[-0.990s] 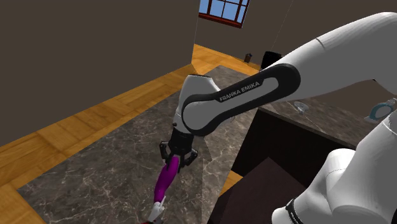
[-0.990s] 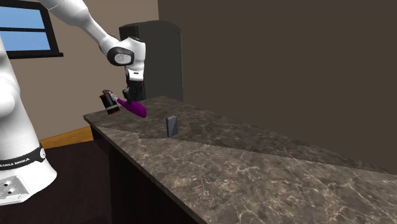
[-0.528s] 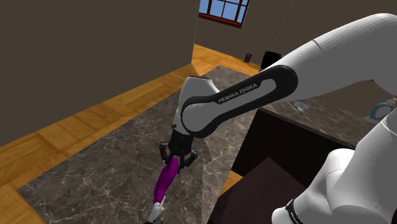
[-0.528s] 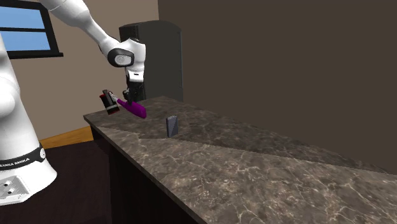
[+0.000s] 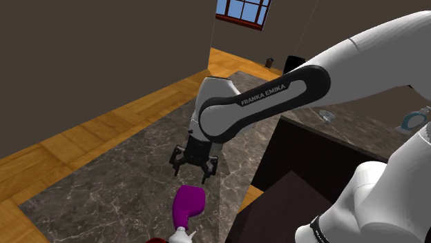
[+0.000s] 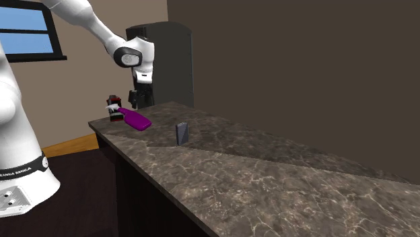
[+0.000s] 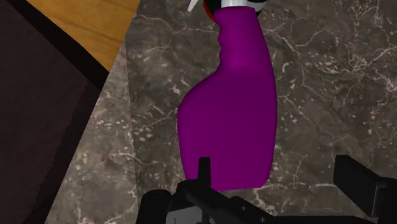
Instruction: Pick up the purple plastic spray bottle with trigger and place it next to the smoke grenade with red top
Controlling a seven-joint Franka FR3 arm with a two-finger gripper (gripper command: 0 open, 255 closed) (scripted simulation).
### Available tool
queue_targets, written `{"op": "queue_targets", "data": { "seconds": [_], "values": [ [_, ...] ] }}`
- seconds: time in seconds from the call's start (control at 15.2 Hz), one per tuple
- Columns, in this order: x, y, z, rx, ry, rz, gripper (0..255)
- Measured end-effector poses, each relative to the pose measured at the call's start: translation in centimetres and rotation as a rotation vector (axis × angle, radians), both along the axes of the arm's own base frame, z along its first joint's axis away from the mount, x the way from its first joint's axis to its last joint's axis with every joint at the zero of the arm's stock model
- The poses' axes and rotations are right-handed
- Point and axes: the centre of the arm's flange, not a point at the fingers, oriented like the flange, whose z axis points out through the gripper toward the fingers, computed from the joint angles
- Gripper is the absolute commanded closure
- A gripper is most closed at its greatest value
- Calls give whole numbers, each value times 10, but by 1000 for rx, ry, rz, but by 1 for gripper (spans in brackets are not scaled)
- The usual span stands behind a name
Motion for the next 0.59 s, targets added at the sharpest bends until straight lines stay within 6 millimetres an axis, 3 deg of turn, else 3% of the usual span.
{"op": "queue_targets", "data": {
  "seconds": [0.2,0.59],
  "values": [
    [5,-8,26,0,0,0,0],
    [6,-9,31,0,1,0,0]
  ]
}}
